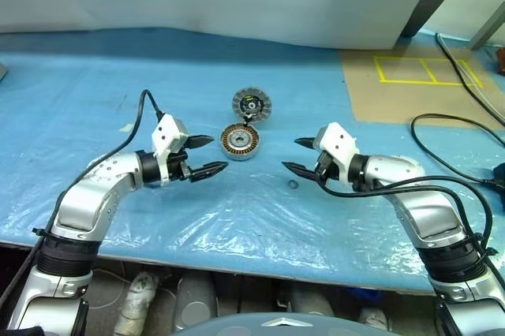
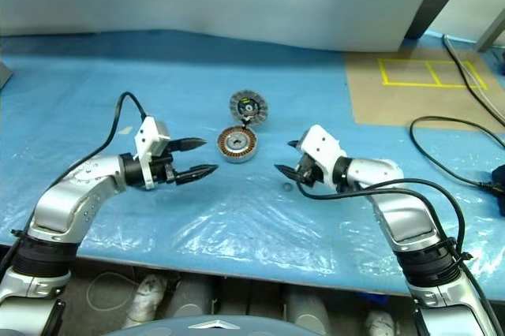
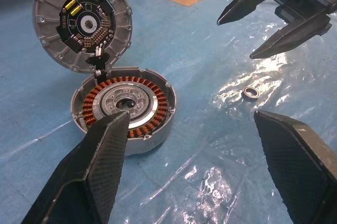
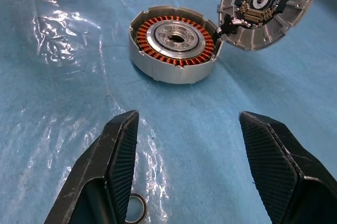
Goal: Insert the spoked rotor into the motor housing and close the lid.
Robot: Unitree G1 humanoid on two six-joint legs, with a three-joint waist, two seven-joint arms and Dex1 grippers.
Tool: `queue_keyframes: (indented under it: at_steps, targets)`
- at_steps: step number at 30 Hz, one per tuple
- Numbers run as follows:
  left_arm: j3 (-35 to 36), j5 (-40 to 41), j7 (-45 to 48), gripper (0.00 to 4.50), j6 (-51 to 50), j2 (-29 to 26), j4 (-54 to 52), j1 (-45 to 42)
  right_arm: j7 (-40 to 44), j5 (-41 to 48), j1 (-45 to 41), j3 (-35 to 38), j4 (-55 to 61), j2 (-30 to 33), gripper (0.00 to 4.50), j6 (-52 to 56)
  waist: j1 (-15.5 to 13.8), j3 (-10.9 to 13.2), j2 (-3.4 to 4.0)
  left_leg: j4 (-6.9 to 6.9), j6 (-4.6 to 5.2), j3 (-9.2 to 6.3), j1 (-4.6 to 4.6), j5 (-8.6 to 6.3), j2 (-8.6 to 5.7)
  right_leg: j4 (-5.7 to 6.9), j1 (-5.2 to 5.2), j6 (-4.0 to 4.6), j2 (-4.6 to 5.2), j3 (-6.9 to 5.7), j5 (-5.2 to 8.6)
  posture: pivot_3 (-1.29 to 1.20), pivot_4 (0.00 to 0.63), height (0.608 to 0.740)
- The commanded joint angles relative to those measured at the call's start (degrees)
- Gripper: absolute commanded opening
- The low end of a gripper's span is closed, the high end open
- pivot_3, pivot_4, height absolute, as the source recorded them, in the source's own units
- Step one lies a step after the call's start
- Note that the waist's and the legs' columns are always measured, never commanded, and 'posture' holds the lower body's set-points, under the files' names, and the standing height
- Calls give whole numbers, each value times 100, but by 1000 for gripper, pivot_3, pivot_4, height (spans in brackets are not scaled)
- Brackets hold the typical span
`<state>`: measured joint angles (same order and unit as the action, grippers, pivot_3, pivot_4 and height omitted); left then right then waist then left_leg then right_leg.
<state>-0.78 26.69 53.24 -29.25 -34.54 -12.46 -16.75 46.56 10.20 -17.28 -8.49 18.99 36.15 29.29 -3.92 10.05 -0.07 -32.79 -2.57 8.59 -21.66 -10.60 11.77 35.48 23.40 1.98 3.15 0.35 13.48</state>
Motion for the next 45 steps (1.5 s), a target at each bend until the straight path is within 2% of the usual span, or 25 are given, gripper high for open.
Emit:
queue_keyframes:
  at_steps: [1,8,16,21,27,39,42,45]
  targets:
    - [87,34,9,3991,11,-103,-184,-21,175,-1,-297,-122,24,12,3160,-183,1,0,0,0,0,0,0,0,0,1,0,0,0,0,0,0,150,740]
    - [181,-103,56,3991,275,-188,42,209,610,-689,-1859,-1188,-1783,-689,3160,-1202,88,0,0,-8,1,0,6,1,2,23,1,8,0,0,4,0,150,740]
    - [252,-211,-7,3991,570,-280,-102,824,1409,-1345,-3325,-1903,-4289,-1443,3160,-2786,122,-1,-1,-18,4,-4,-27,1,6,22,13,13,3,-25,7,0,150,740]
    - [272,-215,-98,3991,714,-191,-144,1060,1709,-1674,-3795,-2050,-5478,-1684,3160,-3576,134,-1,-2,-23,6,-5,-34,1,8,24,15,14,5,-30,7,0,150,740]
    - [261,-281,-112,3991,969,-99,0,1230,1629,-2062,-4184,-2055,-6578,-2012,3160,-4218,151,-1,-2,-27,9,-4,-34,1,14,35,23,24,3,-29,11,0,150,740]
    - [396,-363,451,3991,1924,-97,1191,1181,1546,-2887,-4496,-2306,-7487,-2144,3160,-5047,137,-1,-2,-30,17,-3,-35,2,14,39,25,27,4,-29,12,0,150,740]
    - [373,-317,351,4021,1801,-77,926,1203,1624,-3028,-4484,-2380,-7539,-2140,2253,-5306,143,-3,-5,-30,21,-2,-32,0,16,42,24,27,3,-28,12,0,150,740]
    - [376,-286,307,4021,1717,-75,775,1238,1574,-3123,-4492,-2367,-7504,-2156,2094,-5439,144,-3,-5,-31,38,-1,-21,-10,17,45,16,29,3,-27,12,0,150,740]
